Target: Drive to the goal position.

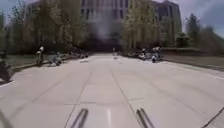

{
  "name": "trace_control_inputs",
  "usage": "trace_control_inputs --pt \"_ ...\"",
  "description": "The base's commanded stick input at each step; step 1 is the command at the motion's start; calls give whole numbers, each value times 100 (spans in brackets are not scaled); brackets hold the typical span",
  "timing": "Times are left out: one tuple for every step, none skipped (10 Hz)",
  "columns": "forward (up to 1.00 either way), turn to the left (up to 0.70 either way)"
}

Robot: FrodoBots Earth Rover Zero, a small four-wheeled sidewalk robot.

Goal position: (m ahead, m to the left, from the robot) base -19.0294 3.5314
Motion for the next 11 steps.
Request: trace_control_inputs --pt "100 2" --pt "100 5" --pt "100 9" --pt "100 34" --pt "100 24" --pt "100 4" --pt "100 0" --pt "100 0" --pt "100 0" --pt "100 0" --pt "100 0"
